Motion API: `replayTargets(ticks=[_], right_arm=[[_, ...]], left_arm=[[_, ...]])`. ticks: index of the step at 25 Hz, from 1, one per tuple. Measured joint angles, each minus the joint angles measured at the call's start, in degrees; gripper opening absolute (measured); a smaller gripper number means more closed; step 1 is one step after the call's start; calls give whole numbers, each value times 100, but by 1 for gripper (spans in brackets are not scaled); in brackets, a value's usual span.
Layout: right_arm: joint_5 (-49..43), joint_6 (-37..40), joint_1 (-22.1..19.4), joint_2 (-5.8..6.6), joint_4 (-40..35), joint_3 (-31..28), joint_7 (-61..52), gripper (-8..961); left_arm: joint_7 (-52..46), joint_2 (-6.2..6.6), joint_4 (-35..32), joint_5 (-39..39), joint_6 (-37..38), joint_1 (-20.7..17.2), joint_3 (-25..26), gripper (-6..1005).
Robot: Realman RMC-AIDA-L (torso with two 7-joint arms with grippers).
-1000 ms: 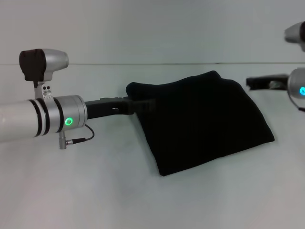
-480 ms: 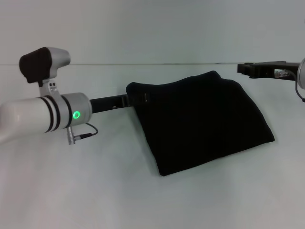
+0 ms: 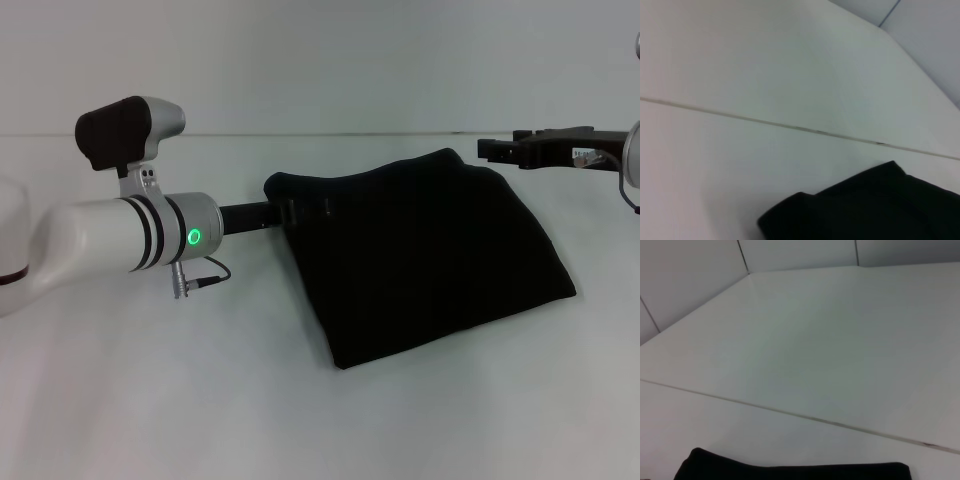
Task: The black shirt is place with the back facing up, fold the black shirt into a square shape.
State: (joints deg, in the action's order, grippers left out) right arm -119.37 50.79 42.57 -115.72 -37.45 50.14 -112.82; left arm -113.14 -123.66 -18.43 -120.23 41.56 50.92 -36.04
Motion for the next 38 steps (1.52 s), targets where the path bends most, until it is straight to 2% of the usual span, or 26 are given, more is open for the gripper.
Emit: replayTargets(ticks=[8, 12, 18, 23, 34, 36, 38], right_arm=[[6, -40, 6, -70, -125, -1, 164, 635], [9, -52, 17, -73, -125, -3, 165, 636], [11, -68, 21, -72, -125, -5, 165, 630], [11, -70, 23, -73, -124, -5, 165, 626], [11, -77, 21, -101, -122, -5, 167, 626], [11, -86, 16, -124, -122, -7, 195, 626], [11, -98, 15, -139, -122, -21, 217, 626]], left_arm=[[-5, 16, 51, 0, -180, 93, -8, 928], [47, 7, 13, 1, -289, 98, -164, 927], [150, -10, -64, 48, -357, 59, -212, 773], [152, -13, -65, 58, -402, 50, -186, 537], [147, -18, -60, 62, -404, 82, -207, 291], [146, -18, -65, 62, -395, 82, -193, 69], [146, -5, -67, 62, -391, 88, -187, 47]])
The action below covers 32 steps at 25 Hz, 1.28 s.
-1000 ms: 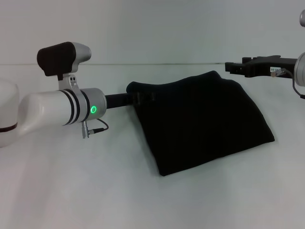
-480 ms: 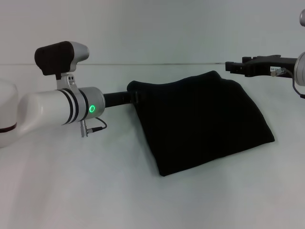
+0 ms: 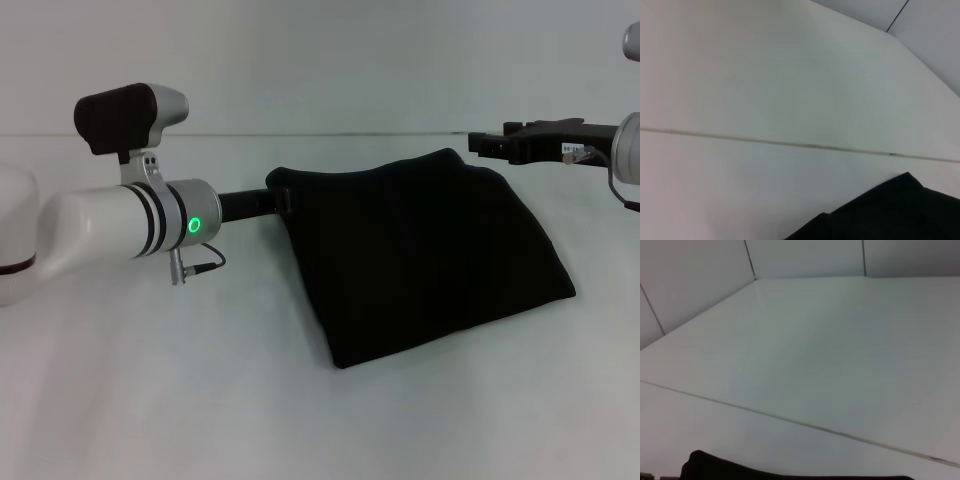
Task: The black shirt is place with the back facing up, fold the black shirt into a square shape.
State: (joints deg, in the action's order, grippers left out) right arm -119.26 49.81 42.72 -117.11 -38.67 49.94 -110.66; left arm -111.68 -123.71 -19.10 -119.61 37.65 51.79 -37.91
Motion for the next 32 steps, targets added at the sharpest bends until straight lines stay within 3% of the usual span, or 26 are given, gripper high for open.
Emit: replayTargets(ticks=[4, 17, 25, 32], right_arm=[[0, -29, 3, -16, 0, -9, 4, 625], [86, -91, 32, -152, 9, -168, 9, 626], [88, -120, 73, -183, 9, -156, 10, 625], [142, -129, 73, -193, 9, -169, 155, 625]], left_arm=[[-29, 44, -35, -12, 37, 51, -22, 3], [-54, 316, -27, -57, 201, 491, -64, 65], [-53, 317, -55, -62, 62, 567, -172, 103], [29, 286, -225, -61, -378, 328, -191, 136]])
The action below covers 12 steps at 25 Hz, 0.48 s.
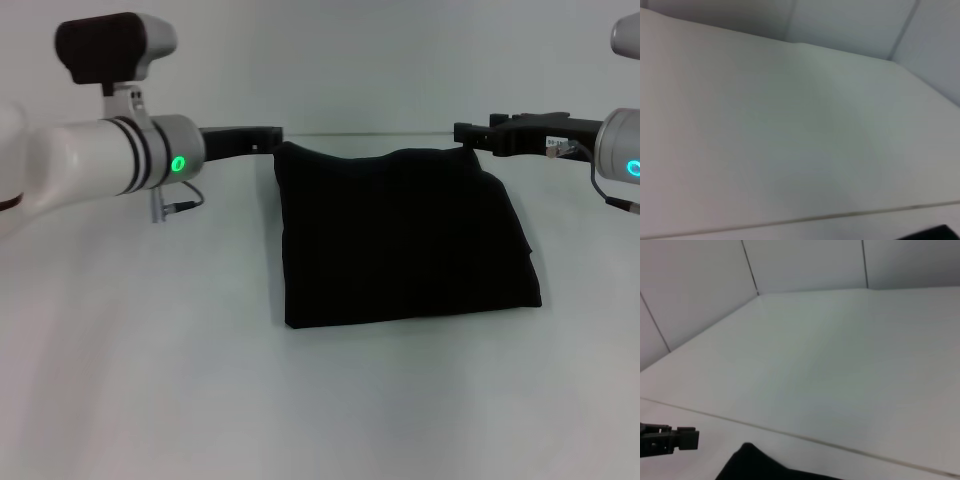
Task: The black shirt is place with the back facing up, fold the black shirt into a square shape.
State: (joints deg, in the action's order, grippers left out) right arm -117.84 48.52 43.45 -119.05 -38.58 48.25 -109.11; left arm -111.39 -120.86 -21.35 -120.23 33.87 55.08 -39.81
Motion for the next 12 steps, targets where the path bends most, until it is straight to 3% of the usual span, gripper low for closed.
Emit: replayTargets(ticks=[3, 8, 12], right_arm=[[278, -2, -18, -10, 0, -3, 284, 626], [897, 6, -93, 47, 8, -9, 729, 626], [1254, 328, -233, 103, -80, -29, 1167, 632]], left_arm=[[48, 0, -348, 0, 132, -227, -29, 150], [248, -171, -1593, 138, 1341, -929, -99, 370], [482, -284, -2316, 283, 2486, -1418, -25, 470]])
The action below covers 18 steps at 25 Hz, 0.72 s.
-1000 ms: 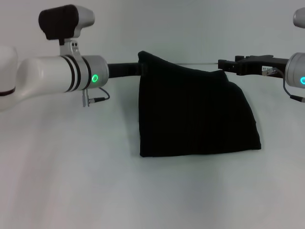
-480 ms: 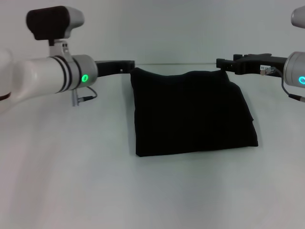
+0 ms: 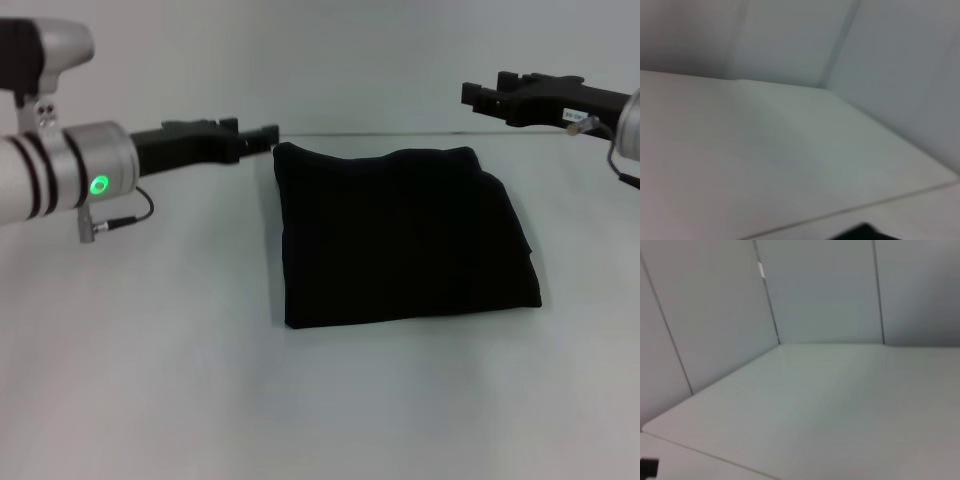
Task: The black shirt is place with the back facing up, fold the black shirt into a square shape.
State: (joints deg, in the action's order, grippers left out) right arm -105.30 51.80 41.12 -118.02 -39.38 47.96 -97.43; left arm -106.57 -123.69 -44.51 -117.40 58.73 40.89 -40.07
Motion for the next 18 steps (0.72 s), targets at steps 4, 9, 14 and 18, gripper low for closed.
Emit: replayTargets(ticks=[4, 9, 14, 18], right_arm=[[332, 814, -158, 137, -34, -172, 377, 658], [293, 1585, -334, 303, -71, -234, 426, 748], [-247, 1743, -312, 445, -82, -207, 425, 839], [-673, 2119, -172, 549, -83, -199, 421, 898]], left_arm=[[537, -2, -151, 431, 1096, -273, 185, 569], [1034, -9, -105, 608, 1498, -350, 368, 846], [1806, 22, -135, 305, 1534, -295, 321, 919], [2118, 41, -162, -36, 1560, -226, 271, 934]])
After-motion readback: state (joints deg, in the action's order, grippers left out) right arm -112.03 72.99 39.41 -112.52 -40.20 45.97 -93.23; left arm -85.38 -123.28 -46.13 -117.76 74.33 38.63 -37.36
